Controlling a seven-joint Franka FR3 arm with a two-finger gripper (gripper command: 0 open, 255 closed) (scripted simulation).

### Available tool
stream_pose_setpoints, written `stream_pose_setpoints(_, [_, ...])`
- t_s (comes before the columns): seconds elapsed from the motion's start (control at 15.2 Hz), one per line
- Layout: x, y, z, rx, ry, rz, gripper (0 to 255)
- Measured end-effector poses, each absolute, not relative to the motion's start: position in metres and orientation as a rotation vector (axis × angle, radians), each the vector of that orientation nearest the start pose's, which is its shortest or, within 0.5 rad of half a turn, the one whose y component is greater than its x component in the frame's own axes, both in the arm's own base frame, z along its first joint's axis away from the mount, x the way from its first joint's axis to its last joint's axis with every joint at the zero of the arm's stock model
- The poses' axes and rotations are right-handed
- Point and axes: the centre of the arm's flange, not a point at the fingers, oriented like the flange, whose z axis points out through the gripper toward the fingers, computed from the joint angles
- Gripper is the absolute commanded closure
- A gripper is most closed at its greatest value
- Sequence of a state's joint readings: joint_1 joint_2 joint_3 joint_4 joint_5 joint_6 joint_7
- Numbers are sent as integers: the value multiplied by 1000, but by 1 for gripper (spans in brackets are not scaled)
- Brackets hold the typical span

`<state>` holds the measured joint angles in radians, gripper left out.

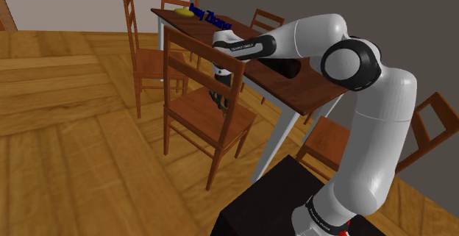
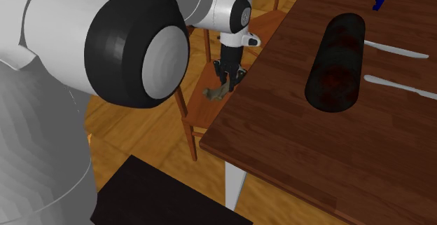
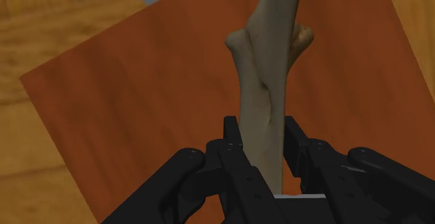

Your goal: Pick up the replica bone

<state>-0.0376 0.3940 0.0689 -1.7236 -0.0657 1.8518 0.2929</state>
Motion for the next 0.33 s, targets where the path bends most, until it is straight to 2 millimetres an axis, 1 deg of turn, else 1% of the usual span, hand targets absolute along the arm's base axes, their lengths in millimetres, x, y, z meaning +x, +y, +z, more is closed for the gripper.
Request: stream_pose_setpoints(0.33, [626,11,362,-3168,377,410,255])
